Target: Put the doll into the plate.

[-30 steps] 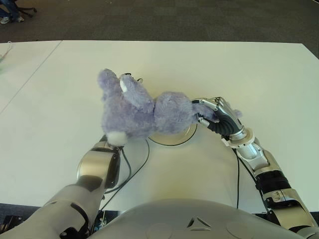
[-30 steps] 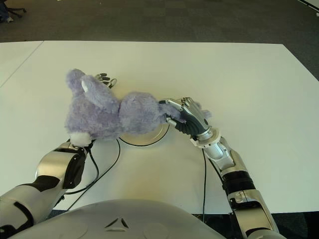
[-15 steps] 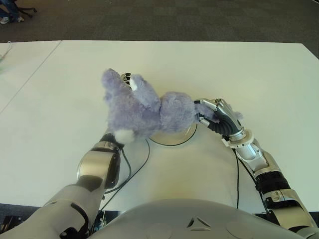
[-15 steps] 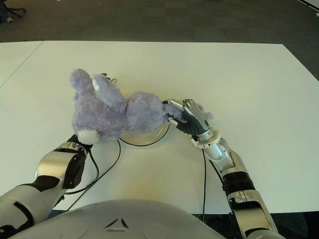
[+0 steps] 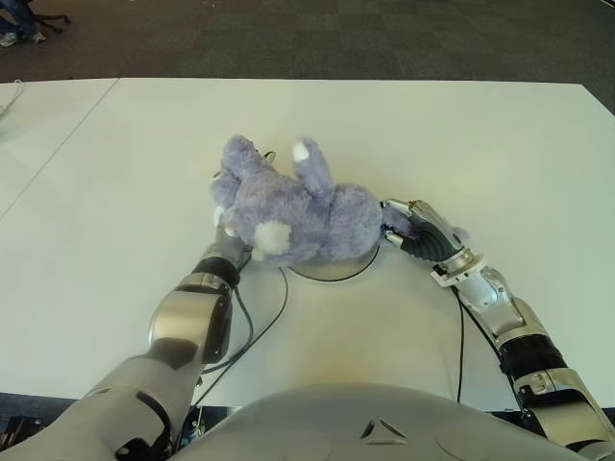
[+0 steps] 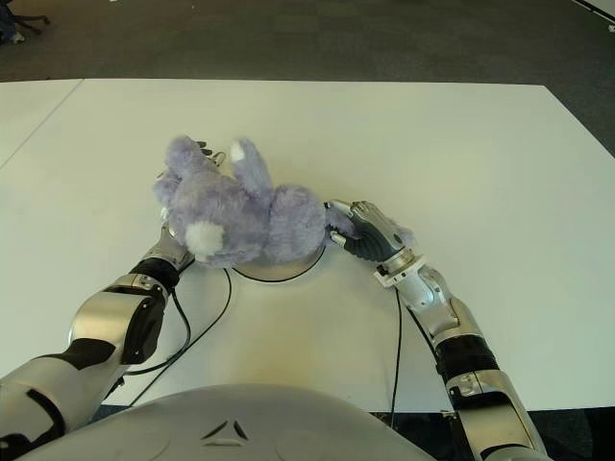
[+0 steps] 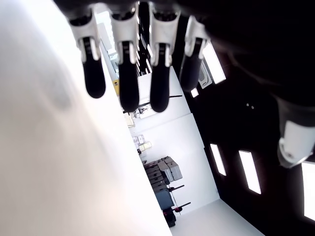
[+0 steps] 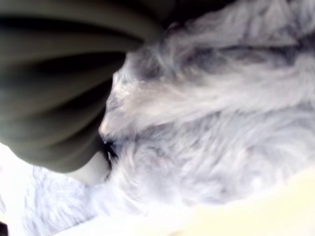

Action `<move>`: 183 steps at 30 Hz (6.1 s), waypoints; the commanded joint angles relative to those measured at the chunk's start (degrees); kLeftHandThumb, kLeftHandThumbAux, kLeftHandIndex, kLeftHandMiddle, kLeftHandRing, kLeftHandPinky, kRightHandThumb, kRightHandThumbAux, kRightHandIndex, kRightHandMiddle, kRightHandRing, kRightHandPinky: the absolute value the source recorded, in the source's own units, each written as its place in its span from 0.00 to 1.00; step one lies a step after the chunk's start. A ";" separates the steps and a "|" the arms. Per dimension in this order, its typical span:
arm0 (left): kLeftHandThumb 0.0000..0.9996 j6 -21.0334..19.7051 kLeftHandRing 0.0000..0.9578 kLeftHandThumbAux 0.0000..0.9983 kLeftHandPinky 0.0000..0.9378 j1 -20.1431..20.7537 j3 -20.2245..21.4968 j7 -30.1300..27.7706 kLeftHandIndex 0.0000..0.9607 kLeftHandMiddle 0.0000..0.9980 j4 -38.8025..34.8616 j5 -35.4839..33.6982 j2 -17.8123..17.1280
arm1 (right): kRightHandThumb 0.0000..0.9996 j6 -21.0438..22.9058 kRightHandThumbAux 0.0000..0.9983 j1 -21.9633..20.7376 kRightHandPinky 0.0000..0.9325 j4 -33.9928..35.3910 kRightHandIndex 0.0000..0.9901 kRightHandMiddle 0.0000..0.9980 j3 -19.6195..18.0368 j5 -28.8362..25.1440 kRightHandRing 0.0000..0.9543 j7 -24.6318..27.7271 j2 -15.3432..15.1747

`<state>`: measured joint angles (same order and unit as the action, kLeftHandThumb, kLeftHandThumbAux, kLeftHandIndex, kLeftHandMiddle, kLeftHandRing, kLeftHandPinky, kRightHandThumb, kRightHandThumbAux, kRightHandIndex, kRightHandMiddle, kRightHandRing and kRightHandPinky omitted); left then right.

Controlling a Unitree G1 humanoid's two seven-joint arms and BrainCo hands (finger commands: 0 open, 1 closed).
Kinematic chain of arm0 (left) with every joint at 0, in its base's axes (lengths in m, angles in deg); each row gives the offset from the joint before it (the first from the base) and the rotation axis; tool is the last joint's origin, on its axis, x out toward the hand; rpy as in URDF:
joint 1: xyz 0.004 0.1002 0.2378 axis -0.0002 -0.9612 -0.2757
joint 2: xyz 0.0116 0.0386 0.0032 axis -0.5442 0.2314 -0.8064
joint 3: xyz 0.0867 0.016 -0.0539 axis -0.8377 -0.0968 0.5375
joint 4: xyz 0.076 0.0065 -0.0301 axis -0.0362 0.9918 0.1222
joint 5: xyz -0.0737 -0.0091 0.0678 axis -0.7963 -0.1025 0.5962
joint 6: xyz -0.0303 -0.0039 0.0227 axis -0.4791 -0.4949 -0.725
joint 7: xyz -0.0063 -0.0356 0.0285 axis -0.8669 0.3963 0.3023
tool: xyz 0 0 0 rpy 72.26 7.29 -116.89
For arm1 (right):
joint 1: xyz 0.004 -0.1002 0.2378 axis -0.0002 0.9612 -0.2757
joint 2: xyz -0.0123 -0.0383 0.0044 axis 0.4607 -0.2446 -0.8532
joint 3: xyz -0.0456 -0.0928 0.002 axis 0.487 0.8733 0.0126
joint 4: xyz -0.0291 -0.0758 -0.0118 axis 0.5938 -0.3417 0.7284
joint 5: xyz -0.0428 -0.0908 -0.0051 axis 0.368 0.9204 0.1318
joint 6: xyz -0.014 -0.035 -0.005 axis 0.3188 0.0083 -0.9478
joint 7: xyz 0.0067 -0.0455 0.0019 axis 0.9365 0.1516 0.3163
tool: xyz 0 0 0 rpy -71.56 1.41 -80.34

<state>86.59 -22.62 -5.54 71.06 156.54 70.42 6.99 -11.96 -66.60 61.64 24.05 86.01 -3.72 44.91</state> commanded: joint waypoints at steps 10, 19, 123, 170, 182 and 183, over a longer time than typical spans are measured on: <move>0.00 -6.92 0.34 0.51 0.33 -11.09 -0.90 -0.26 0.26 0.33 7.34 0.58 3.30 | 0.69 9.55 0.72 3.05 0.93 0.74 0.44 0.87 3.33 -5.61 0.91 13.06 -2.23; 0.00 -7.87 0.36 0.58 0.33 -10.99 -0.53 -1.10 0.28 0.34 7.41 0.15 3.26 | 0.70 12.63 0.72 1.97 0.89 0.97 0.44 0.82 3.61 -6.17 0.87 15.82 -3.38; 0.00 -6.61 0.37 0.59 0.35 -11.04 -0.85 0.02 0.29 0.35 7.33 0.27 3.41 | 0.00 30.60 0.47 -35.70 0.00 -37.96 0.00 0.00 -26.00 -53.54 0.00 52.04 -1.27; 0.00 -6.36 0.36 0.60 0.35 -11.68 0.38 -2.69 0.27 0.34 7.26 -1.10 2.81 | 0.00 25.84 0.73 -33.08 0.21 -60.17 0.17 0.20 -24.66 -30.33 0.19 -0.08 15.79; 0.00 -5.39 0.37 0.61 0.33 -12.44 0.25 -2.47 0.28 0.36 7.18 -1.24 2.46 | 0.00 21.99 0.68 -27.22 0.28 -59.38 0.26 0.30 -37.50 -41.78 0.28 7.18 21.66; 0.00 -5.37 0.37 0.61 0.32 -12.49 0.23 -2.49 0.28 0.36 7.18 -1.23 2.43 | 0.00 21.38 0.68 -26.73 0.29 -59.27 0.26 0.31 -37.97 -42.24 0.29 7.72 21.94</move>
<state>86.44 -22.54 -4.99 71.27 156.50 69.26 6.96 6.20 -102.58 6.57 -10.07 47.30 1.82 60.69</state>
